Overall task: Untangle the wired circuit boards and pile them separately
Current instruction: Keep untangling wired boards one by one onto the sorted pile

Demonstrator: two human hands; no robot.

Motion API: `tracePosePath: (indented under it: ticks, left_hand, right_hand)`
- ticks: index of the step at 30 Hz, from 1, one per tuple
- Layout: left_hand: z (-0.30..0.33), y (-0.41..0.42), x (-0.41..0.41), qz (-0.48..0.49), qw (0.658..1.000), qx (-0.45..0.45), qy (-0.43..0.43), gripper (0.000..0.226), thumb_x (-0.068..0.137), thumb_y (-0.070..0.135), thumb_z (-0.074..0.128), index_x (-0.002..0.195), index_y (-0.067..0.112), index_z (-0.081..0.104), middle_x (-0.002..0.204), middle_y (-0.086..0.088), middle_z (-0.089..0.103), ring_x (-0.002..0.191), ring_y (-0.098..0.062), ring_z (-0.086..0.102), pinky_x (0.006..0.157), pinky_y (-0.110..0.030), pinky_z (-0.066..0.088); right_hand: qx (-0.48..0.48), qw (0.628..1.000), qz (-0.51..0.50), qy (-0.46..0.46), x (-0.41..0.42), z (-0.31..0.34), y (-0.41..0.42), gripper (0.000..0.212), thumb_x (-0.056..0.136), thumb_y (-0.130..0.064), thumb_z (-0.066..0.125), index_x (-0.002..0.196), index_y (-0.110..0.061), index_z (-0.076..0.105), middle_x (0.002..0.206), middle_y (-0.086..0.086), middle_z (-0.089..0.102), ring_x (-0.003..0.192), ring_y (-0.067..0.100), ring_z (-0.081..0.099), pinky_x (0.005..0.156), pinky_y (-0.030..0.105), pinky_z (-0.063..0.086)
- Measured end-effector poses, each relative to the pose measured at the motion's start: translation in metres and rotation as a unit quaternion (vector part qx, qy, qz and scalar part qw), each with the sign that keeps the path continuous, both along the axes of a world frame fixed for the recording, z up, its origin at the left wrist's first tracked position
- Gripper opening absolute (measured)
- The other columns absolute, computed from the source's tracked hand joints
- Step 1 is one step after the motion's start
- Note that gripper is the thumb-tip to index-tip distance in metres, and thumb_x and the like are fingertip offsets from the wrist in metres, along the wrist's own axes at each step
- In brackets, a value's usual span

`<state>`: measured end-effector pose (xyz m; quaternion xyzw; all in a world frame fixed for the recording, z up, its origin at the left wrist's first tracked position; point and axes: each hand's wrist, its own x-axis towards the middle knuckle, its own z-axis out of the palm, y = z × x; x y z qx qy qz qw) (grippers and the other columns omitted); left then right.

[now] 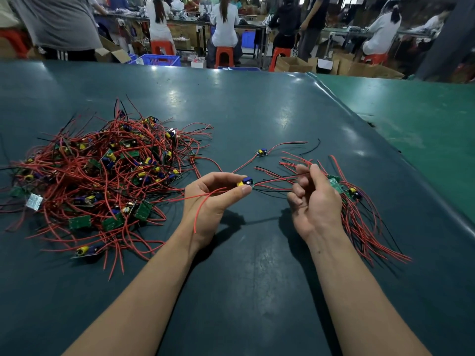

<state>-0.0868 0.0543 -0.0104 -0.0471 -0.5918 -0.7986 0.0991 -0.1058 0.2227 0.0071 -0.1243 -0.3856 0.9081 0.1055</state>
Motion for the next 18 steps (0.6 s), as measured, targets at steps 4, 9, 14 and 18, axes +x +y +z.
tracePosePath:
  ticks: [4, 9, 14, 18]
  left_hand:
    - [0.003, -0.002, -0.002, -0.007, 0.998, 0.058, -0.007, 0.025, 0.059, 0.007, 0.087, 0.079, 0.016, 0.076, 0.087, -0.008, 0.076, 0.081, -0.017, 0.07, 0.082, -0.025, 0.054]
    - [0.012, -0.009, -0.005, -0.007, 0.96, 0.274, -0.048, 0.025, 0.067, 0.007, 0.073, 0.091, 0.008, 0.068, 0.077, -0.002, 0.073, 0.069, -0.008, 0.067, 0.066, -0.016, 0.054]
    - [0.021, -0.01, 0.0, -0.016, 0.957, 0.275, -0.094, 0.036, 0.052, 0.04, 0.078, 0.079, 0.016, 0.078, 0.071, 0.004, 0.06, 0.061, -0.007, 0.056, 0.06, -0.017, 0.051]
    - [0.022, -0.01, 0.002, -0.051, 0.965, 0.234, -0.106, 0.031, 0.061, 0.042, 0.074, 0.077, 0.015, 0.078, 0.065, 0.005, 0.052, 0.054, -0.006, 0.053, 0.054, -0.017, 0.05]
  right_hand:
    - [0.083, 0.996, -0.017, 0.018, -0.001, -0.005, -0.001, 0.033, 0.102, -0.019, 0.048, 0.077, -0.006, 0.065, 0.052, -0.005, 0.045, 0.039, 0.006, 0.036, 0.035, 0.016, 0.026]
    - [0.491, 0.871, 0.004, 0.008, 0.006, -0.014, -0.008, 0.044, 0.09, -0.017, 0.062, 0.046, -0.015, 0.062, 0.036, -0.009, 0.041, 0.035, 0.006, 0.033, 0.044, 0.022, 0.028]
    - [0.501, 0.862, 0.069, 0.032, 0.012, -0.011, -0.011, 0.054, 0.088, -0.029, 0.071, 0.038, -0.016, 0.058, 0.033, -0.009, 0.038, 0.034, 0.006, 0.027, 0.042, 0.017, 0.025]
    - [0.341, 0.938, 0.057, 0.003, 0.009, -0.007, -0.006, 0.036, 0.089, -0.034, 0.069, 0.059, -0.013, 0.07, 0.038, -0.01, 0.037, 0.031, 0.005, 0.025, 0.039, 0.016, 0.02]
